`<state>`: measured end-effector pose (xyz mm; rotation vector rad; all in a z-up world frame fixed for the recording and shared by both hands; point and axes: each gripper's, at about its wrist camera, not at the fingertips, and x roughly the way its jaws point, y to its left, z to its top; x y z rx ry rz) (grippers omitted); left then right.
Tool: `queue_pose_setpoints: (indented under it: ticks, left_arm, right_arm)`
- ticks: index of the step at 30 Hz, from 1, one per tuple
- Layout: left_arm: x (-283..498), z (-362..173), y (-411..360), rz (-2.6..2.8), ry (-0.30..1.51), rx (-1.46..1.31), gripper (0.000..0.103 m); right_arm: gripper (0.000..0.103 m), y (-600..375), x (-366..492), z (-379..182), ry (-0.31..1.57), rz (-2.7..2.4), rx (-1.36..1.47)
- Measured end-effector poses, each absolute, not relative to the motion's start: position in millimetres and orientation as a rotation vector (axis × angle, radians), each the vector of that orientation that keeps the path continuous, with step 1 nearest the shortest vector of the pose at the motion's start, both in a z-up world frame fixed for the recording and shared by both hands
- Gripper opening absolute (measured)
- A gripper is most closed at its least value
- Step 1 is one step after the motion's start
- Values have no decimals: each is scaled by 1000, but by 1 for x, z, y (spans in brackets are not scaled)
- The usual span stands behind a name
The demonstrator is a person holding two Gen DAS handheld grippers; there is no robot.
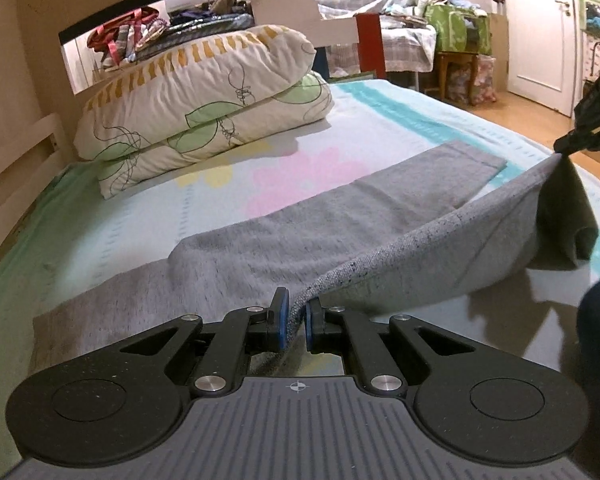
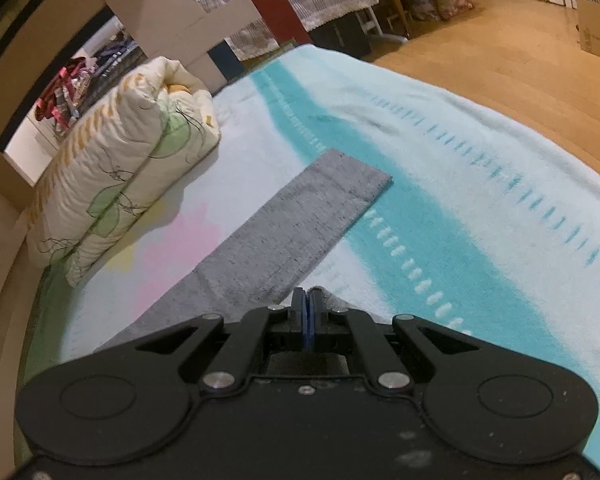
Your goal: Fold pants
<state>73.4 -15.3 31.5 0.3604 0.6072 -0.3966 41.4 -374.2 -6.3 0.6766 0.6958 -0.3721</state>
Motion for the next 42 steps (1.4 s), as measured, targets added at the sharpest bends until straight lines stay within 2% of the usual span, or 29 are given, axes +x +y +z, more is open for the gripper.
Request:
queue_pose_setpoints:
  ticks: [10,16,24,31,42]
  left_arm:
    - [191,17,-26,-399,683,388,8]
    - [243,-22,-28,-372,798,374,8]
    - [244,-40,-26,-372,818,372,8]
    - [249,-40,-32,-370,822,366,8]
    - [251,-41,-30,-367,829,345,8]
  right_arm:
    - [4,-389,168,-29,765,-341,606]
    - [12,-401,241,-57,777,-335,545]
    - [22,-393,189,-36,731,-293,348]
    - [23,-318,137,-65,807,-121,195]
    - [21,-294,172,-97,844,-128,190]
